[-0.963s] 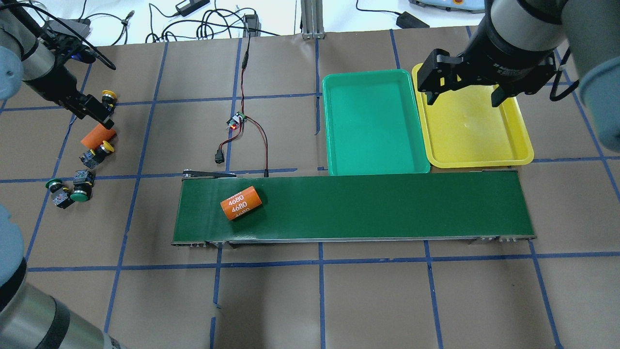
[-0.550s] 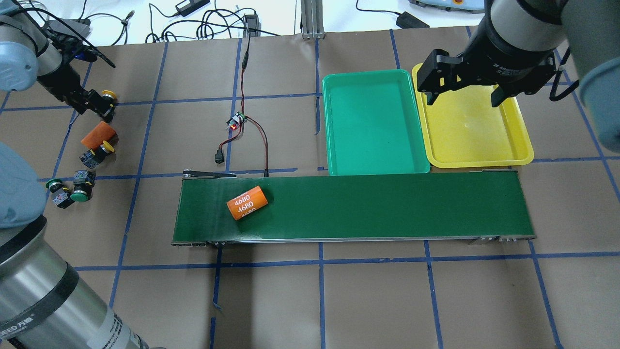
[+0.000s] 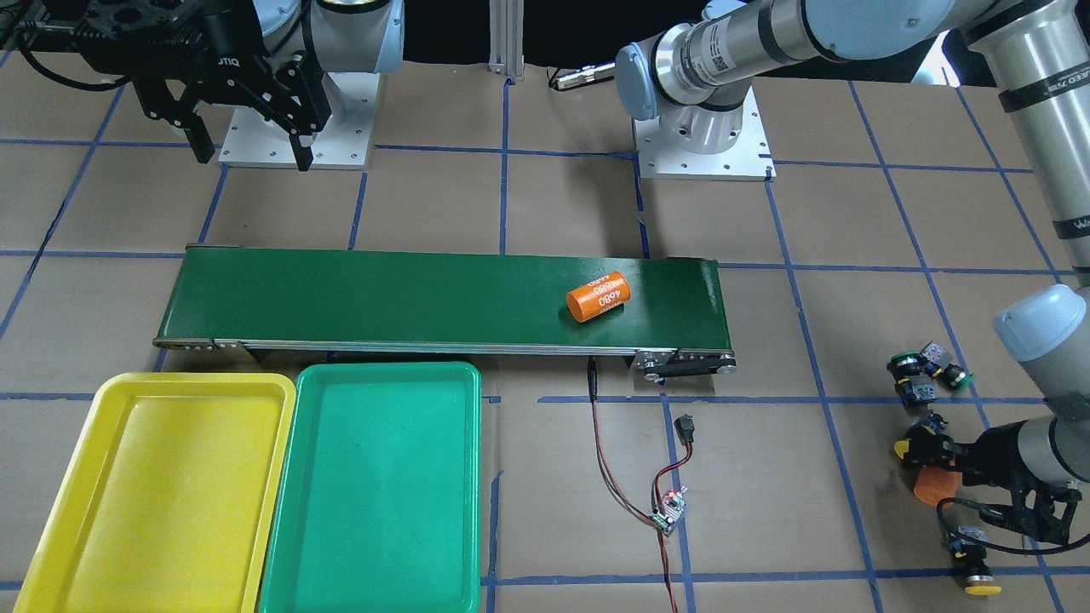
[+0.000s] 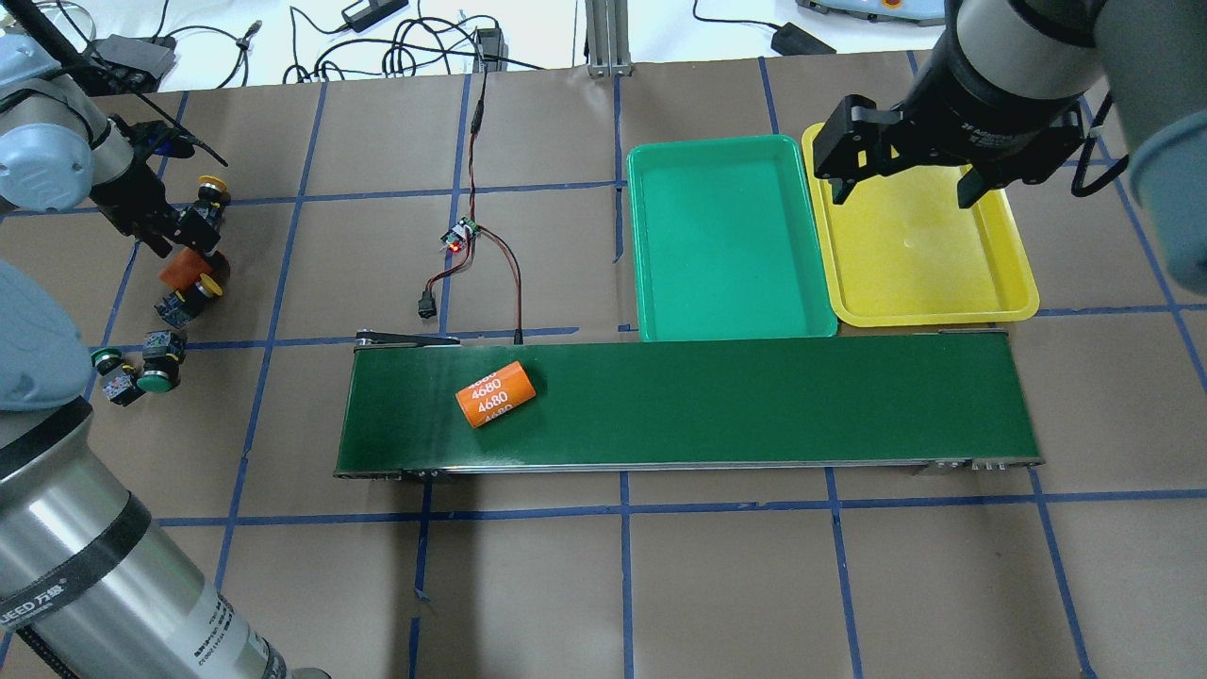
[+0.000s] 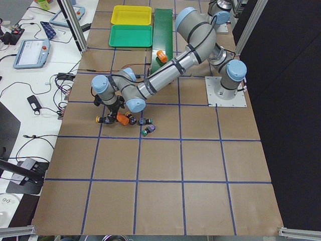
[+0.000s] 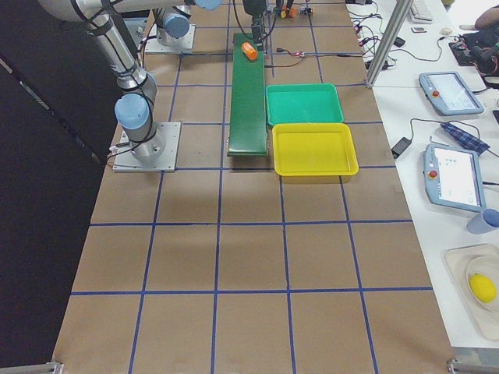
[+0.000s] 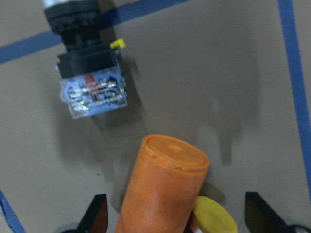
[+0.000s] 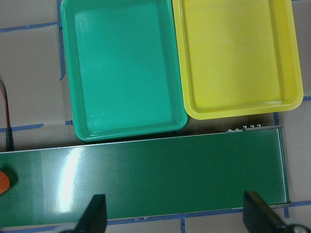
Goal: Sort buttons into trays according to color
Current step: 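Return the left gripper and grasp the second orange cylinder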
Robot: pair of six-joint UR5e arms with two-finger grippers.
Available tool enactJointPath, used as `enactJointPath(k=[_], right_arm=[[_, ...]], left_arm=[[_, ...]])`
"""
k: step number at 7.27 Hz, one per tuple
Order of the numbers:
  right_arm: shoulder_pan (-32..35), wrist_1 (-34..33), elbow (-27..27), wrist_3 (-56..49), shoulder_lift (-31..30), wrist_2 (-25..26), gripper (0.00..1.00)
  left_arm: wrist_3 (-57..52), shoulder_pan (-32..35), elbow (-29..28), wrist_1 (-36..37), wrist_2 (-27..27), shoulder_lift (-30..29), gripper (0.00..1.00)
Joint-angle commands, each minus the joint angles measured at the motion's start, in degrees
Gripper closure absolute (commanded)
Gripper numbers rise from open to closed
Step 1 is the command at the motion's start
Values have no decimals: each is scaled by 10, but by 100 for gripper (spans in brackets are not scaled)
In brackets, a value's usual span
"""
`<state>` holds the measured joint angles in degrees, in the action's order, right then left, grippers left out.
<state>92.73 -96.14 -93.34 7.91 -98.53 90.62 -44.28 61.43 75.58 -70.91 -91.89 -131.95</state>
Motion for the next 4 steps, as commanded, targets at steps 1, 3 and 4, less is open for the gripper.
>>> enactJointPath(k=[1, 3, 4], right_arm=[[0, 1, 0, 0, 0, 0, 0], [0, 1, 0, -1, 0, 0, 0], [0, 1, 0, -1, 0, 0, 0]], left_arm=[[0, -1, 11, 23, -1, -5, 47], [-6, -1, 8, 34, -1, -3, 93], [-3, 0, 8, 31, -3, 12, 99]])
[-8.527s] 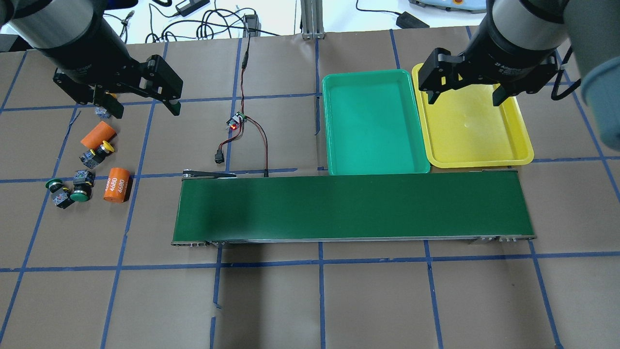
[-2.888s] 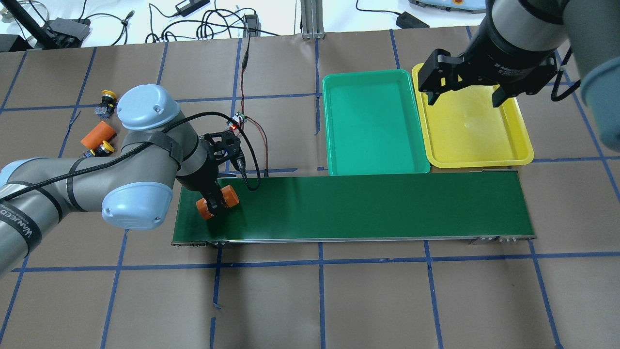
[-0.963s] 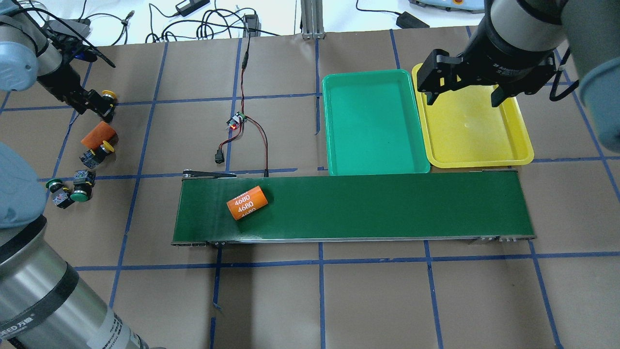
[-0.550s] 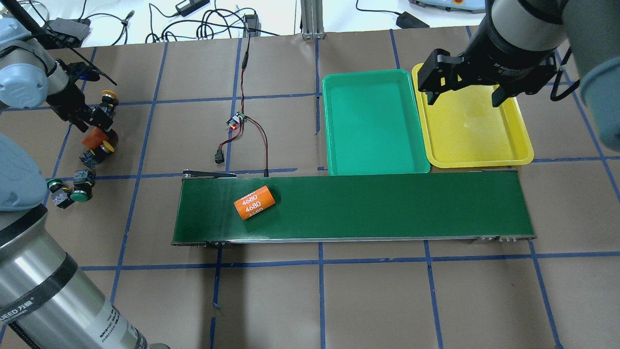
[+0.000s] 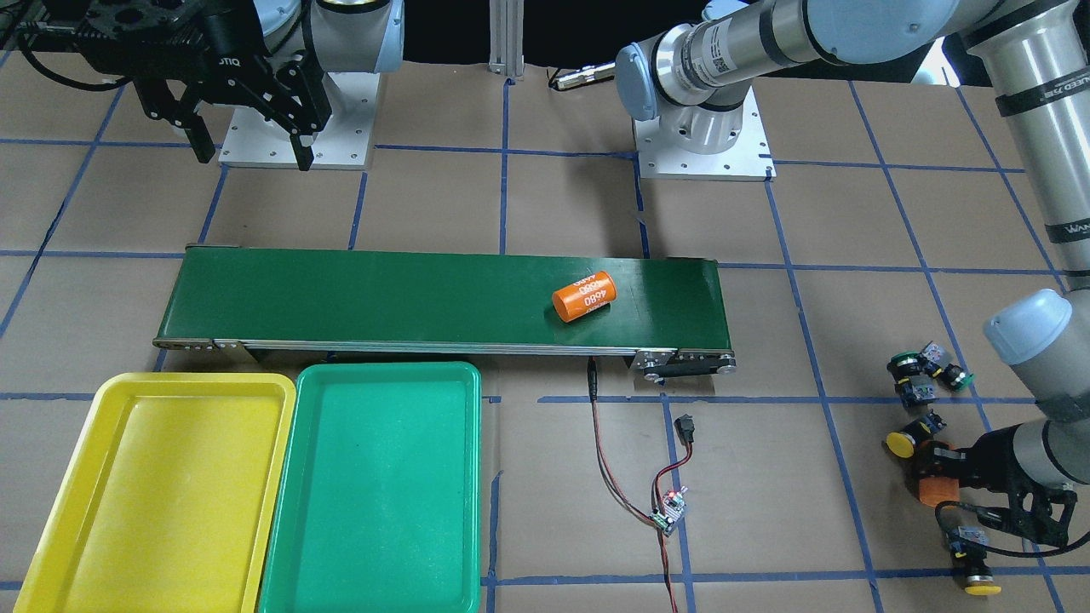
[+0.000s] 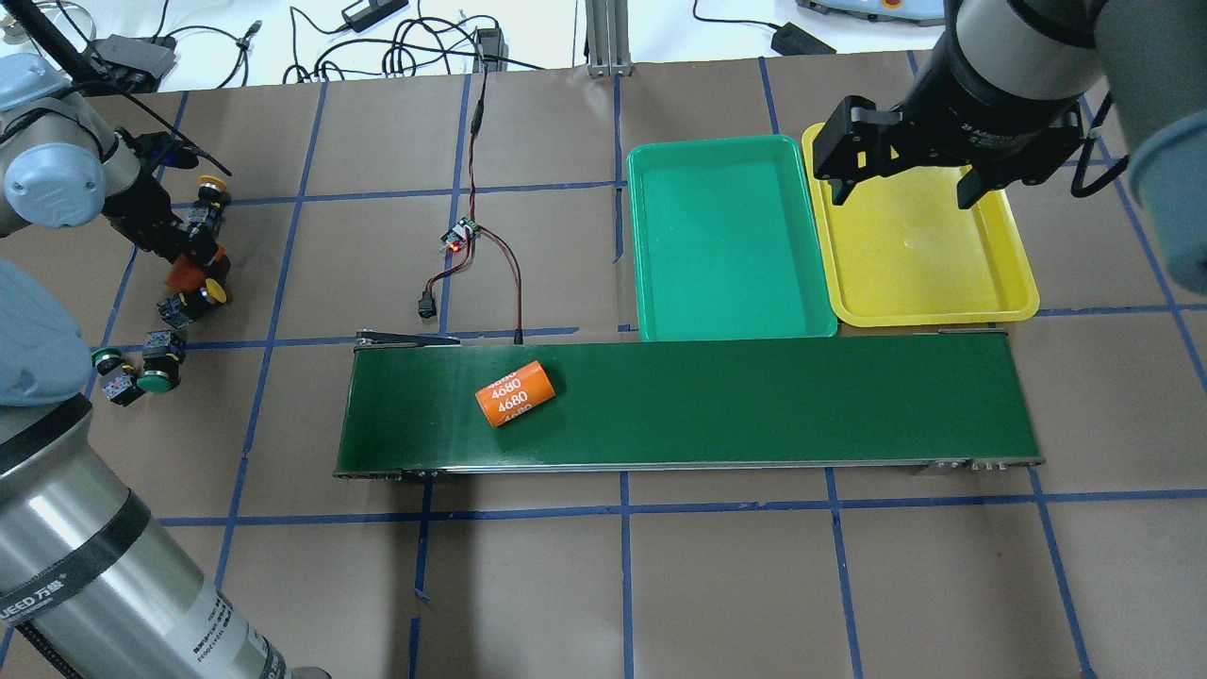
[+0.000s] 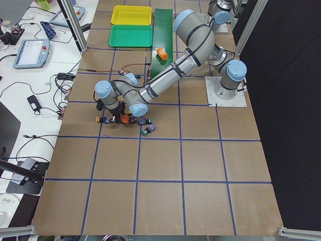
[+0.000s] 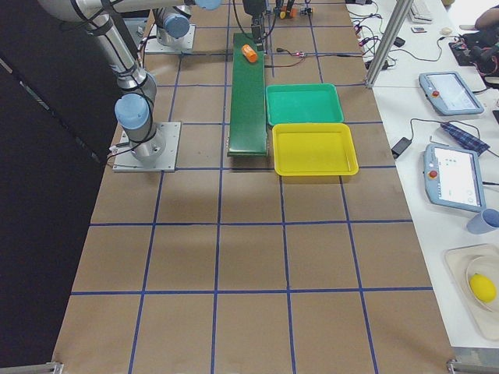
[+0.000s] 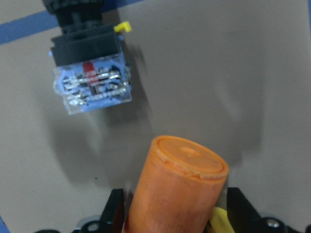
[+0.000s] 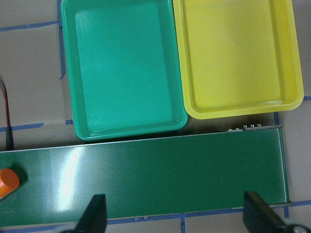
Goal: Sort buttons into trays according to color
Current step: 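Return the left gripper and grasp the second orange cylinder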
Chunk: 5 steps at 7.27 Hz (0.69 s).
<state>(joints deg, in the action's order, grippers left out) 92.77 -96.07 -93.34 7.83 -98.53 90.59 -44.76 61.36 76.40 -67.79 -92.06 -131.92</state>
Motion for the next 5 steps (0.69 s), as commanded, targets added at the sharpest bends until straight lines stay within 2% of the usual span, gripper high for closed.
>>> enactJointPath(k=[1, 2, 3, 4, 5], right_arm=[[1, 0, 0, 0, 0, -1, 0], [0, 0, 0, 0, 0, -1, 0], [0, 0, 0, 0, 0, -1, 0], [0, 0, 0, 0, 0, 0, 0], [1, 0, 0, 0, 0, -1, 0]], left_arm=[[-1, 10, 4, -17, 0, 37, 99], [-30, 31, 17, -83, 1, 79, 99], [-131, 55, 39, -141, 1, 132, 100], [-193, 95, 88, -146, 1, 176, 100], [-208, 132, 141, -145, 10, 216, 100]])
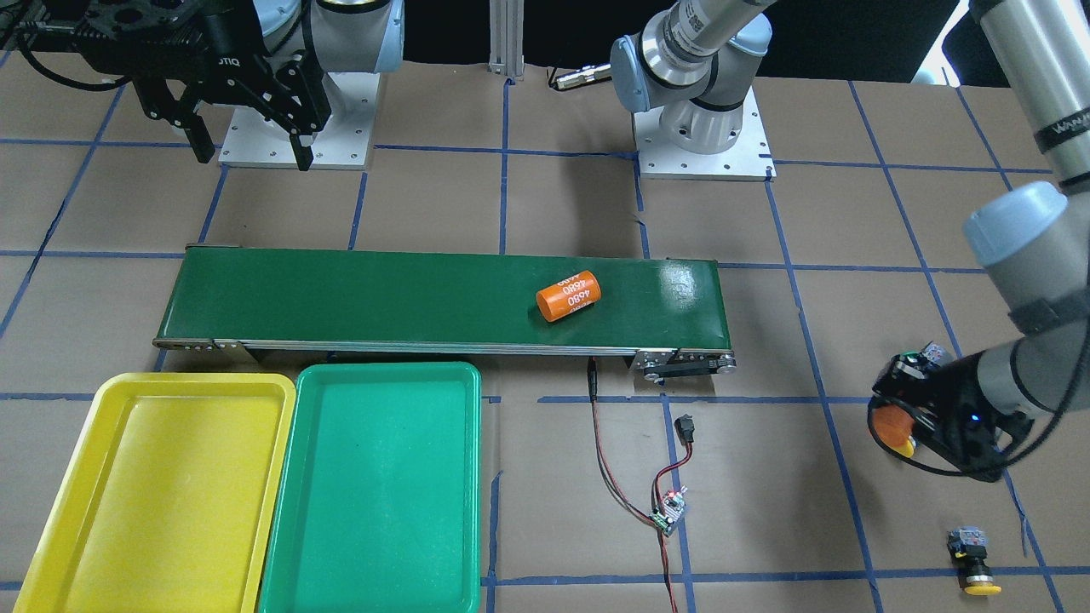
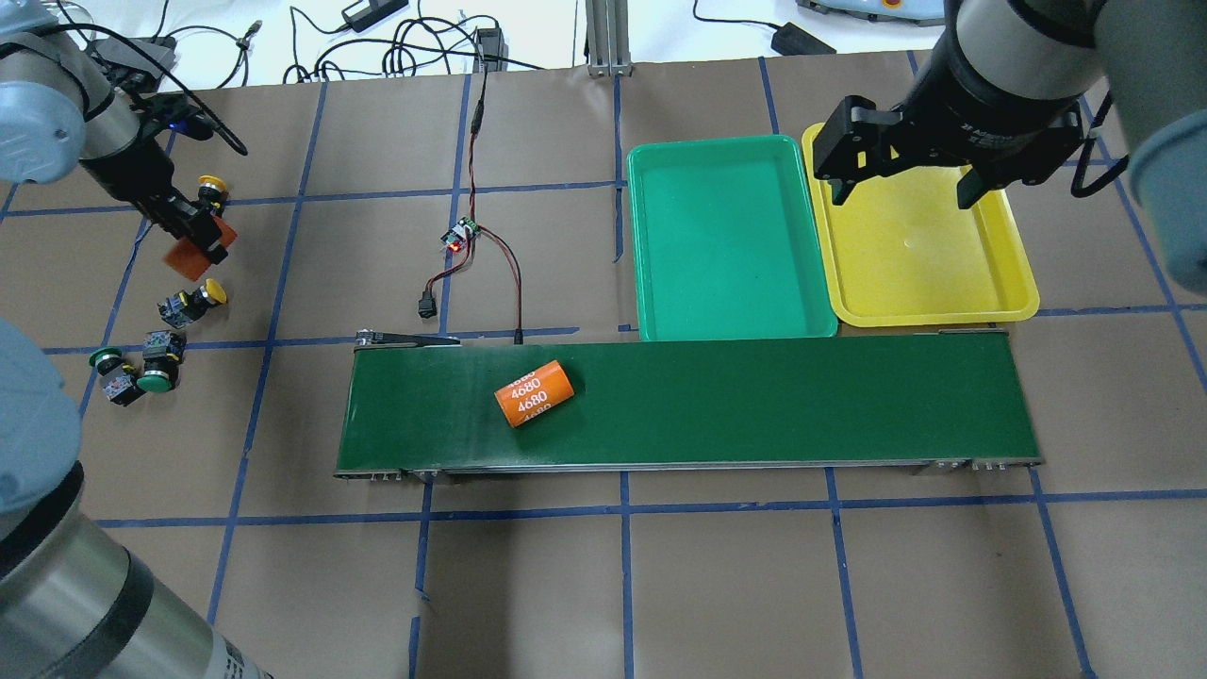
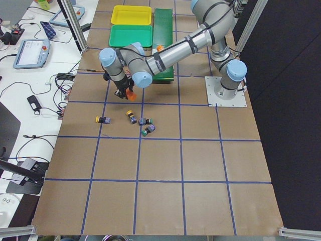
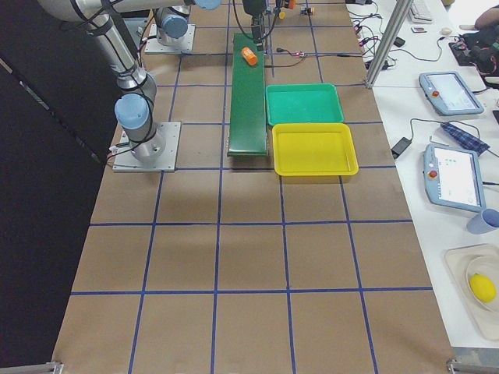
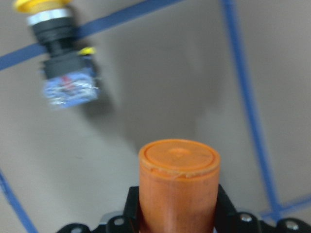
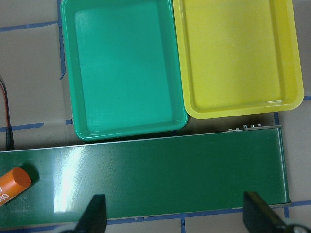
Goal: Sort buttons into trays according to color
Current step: 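Place the second orange cylinder on the conveyor belt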
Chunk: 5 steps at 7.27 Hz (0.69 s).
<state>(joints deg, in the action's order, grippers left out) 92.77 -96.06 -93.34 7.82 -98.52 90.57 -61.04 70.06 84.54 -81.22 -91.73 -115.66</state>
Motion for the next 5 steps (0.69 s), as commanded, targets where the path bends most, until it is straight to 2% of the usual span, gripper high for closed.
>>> enactJointPath(k=[1, 3, 5], right_arm=[[0, 0, 0, 0, 0, 0, 0], [0, 0, 0, 0, 0, 0, 0], [0, 0, 0, 0, 0, 0, 0]], left_arm=[[-77, 87, 108, -10, 6, 94, 100], [-107, 162, 174, -8, 9, 154, 100], [-116, 211, 235, 57, 4, 177, 100]])
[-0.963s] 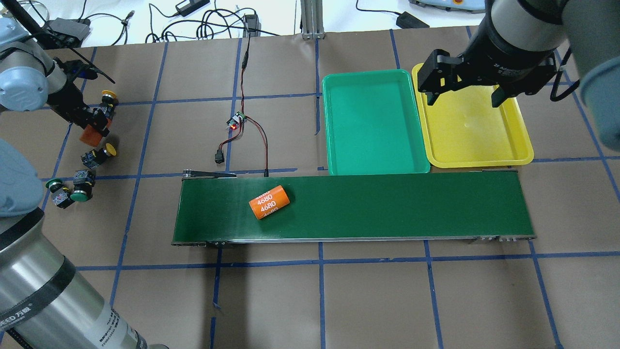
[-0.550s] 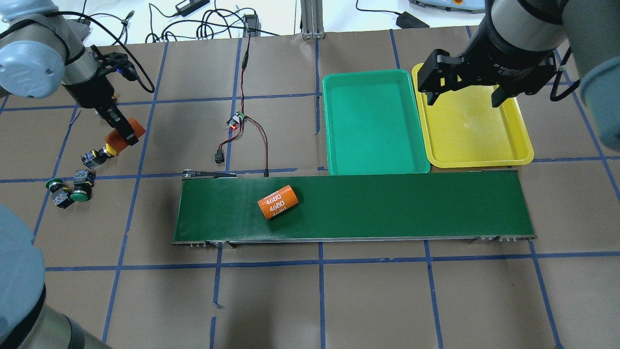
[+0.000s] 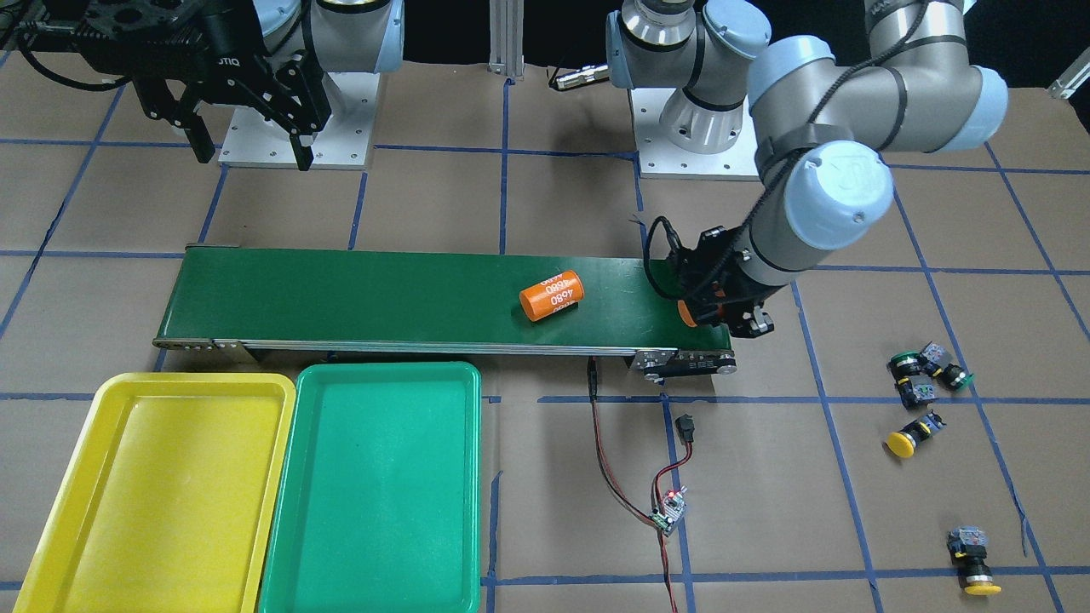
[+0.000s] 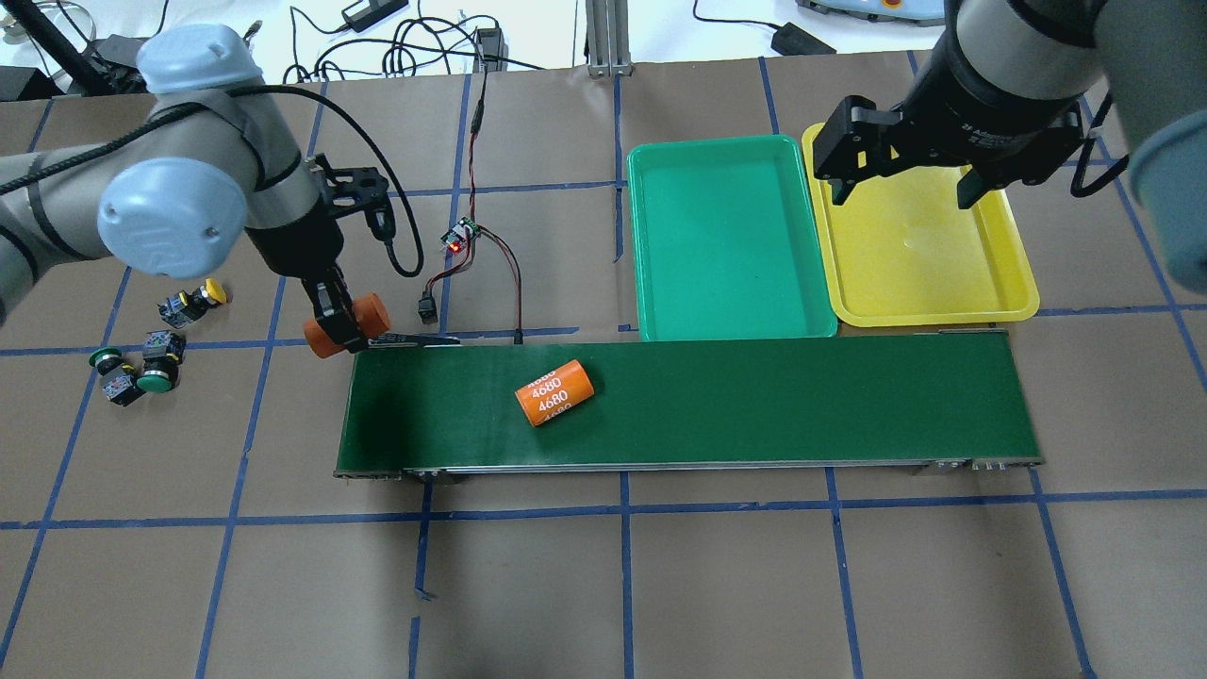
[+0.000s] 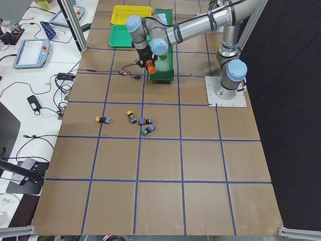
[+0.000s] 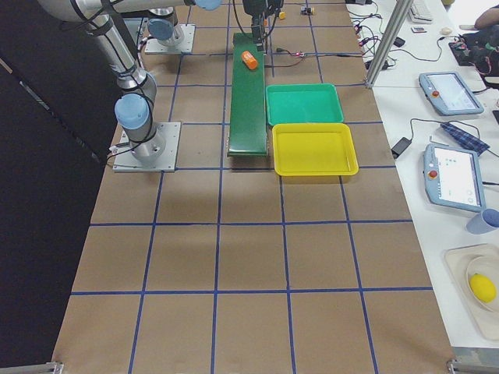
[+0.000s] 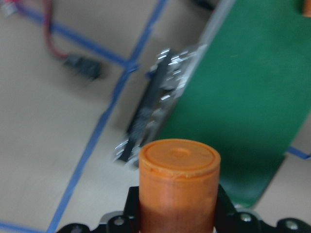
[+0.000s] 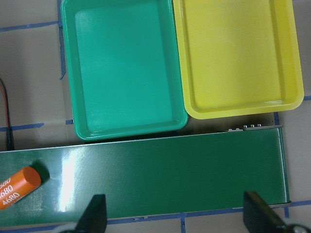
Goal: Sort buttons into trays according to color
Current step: 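Place the second orange cylinder on the conveyor belt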
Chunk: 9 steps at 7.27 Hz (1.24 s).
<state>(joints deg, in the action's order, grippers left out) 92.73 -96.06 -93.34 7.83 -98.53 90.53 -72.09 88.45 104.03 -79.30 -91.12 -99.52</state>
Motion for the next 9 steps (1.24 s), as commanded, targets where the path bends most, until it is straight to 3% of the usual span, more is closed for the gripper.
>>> enactJointPath(k=[1, 2, 3, 6, 7, 9], right_arm=[[0, -1, 0, 0, 0, 0, 0], [2, -1, 0, 0, 0, 0, 0], [3, -1, 0, 0, 0, 0, 0], [2, -1, 0, 0, 0, 0, 0], [0, -1, 0, 0, 0, 0, 0], [2, -2, 0, 0, 0, 0, 0]], left_arm=[[-5, 32, 87, 110, 1, 9, 96], [-8, 31, 120, 169, 1, 10, 69], [-2, 32, 133, 178, 2, 10, 2], [6, 22, 108, 163, -7, 54, 0], [6, -11, 78, 139, -7, 60, 0], [0, -177, 36, 104, -5, 21, 0]])
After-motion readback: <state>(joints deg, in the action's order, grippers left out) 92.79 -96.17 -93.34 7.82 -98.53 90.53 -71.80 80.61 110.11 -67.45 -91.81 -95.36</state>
